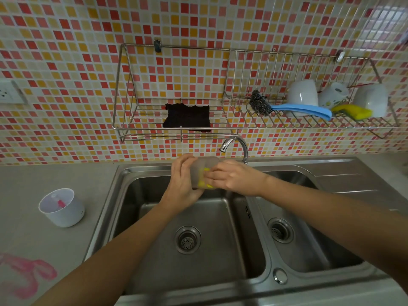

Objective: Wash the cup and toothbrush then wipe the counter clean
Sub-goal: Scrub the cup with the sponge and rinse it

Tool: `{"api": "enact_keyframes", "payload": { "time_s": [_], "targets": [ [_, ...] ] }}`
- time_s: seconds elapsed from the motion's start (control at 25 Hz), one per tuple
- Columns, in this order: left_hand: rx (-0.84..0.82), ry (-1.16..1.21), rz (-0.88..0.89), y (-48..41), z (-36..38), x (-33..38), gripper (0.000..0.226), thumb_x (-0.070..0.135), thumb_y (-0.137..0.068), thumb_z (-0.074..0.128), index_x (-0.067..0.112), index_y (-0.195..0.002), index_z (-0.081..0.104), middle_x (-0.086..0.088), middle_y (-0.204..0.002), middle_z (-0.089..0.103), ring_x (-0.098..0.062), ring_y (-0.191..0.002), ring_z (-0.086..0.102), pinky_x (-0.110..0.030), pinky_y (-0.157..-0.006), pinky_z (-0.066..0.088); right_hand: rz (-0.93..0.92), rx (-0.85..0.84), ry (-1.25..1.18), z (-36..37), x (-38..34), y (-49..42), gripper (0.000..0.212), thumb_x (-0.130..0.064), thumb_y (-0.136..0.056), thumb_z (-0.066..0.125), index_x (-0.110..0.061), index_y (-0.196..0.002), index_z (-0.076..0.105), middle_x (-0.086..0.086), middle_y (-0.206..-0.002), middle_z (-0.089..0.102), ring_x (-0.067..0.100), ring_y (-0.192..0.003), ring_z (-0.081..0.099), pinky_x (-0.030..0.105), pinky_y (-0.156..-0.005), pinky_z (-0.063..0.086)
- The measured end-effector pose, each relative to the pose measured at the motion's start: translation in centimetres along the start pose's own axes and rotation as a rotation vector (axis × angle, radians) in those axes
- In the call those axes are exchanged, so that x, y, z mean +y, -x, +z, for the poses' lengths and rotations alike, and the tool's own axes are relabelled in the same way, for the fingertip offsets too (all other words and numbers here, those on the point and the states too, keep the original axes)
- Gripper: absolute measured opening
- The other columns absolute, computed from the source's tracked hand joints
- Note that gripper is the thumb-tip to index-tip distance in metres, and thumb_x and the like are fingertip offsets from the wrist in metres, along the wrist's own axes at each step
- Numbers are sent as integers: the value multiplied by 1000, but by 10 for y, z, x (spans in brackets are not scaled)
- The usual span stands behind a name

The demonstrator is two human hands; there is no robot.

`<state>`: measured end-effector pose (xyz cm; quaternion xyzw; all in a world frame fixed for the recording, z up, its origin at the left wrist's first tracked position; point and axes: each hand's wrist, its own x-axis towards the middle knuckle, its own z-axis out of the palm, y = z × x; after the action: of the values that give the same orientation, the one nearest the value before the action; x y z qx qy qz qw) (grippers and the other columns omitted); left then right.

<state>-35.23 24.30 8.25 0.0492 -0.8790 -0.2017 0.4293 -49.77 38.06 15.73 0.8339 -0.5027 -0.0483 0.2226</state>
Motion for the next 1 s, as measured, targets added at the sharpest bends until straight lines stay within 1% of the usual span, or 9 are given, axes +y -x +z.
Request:
{"api": "enact_keyframes", "payload": {
  "time_s": [0.08,0.16,0.24,0.32,0.4,0.6,0.76,0.88,1.0],
  "targets": [
    [-198,38,-8,0,-6,-5,84,23,-71,76,12,-137,26,-8,-144,30,-20,-136,26,-25,-114,24,-114,-17,117,1,5,5,32,-6,-89,45,-13,-113,66,0,-112,69,18,-99,64,31,-77,53],
    [-304,51,-34,-1,-7,-8,89,23,-68,81,7,-139,30,-10,-142,38,-20,-133,34,-32,-112,31,-148,0,183,4,4,7,32,-4,-87,49,-13,-114,65,-1,-112,69,17,-101,63,29,-76,52],
    [-254,5,-42,1,-4,-11,81,28,-65,81,3,-130,40,-14,-126,49,-24,-117,45,-42,-98,45,15,-40,26,11,-8,0,38,1,-79,62,-11,-115,63,3,-112,69,22,-99,62,35,-77,53],
    [-195,-26,-41,9,0,-11,77,37,-65,76,6,-124,38,-11,-119,44,-22,-111,45,-37,-94,48,167,-177,-262,13,-18,-6,50,4,-70,63,-13,-117,61,5,-111,67,24,-99,56,40,-87,49],
    [-134,-30,-21,17,6,-8,75,41,-66,72,9,-122,35,-6,-118,37,-21,-113,41,-28,-97,45,155,-242,-365,9,-19,-4,52,3,-71,58,-15,-119,59,4,-112,66,23,-100,52,40,-93,44],
    [49,19,-32,20,13,-4,68,55,-82,57,6,-123,34,-9,-121,33,-25,-117,40,-30,-103,38,202,-141,-383,13,-20,3,61,7,-69,63,-12,-127,54,2,-118,64,26,-96,54,41,-87,49],
    [107,67,-115,17,17,11,72,30,-71,74,5,-124,34,-20,-122,37,-14,-120,35,-13,-109,27,127,57,-136,18,-18,13,39,-2,-76,68,-12,-114,63,2,-110,69,23,-84,61,33,-70,50],
    [-130,100,-114,18,11,9,88,13,-69,81,8,-137,25,-18,-138,31,-7,-131,23,-8,-111,16,-1,90,-45,19,-7,24,27,-6,-85,61,-12,-111,65,0,-109,70,20,-85,63,32,-71,51],
    [-464,152,-124,16,-2,-1,103,17,-73,79,12,-147,7,-11,-152,18,-10,-140,14,-11,-113,12,-138,19,27,17,1,34,35,-10,-78,72,-15,-112,66,-1,-112,69,18,-91,63,31,-72,52]
  ]
}}
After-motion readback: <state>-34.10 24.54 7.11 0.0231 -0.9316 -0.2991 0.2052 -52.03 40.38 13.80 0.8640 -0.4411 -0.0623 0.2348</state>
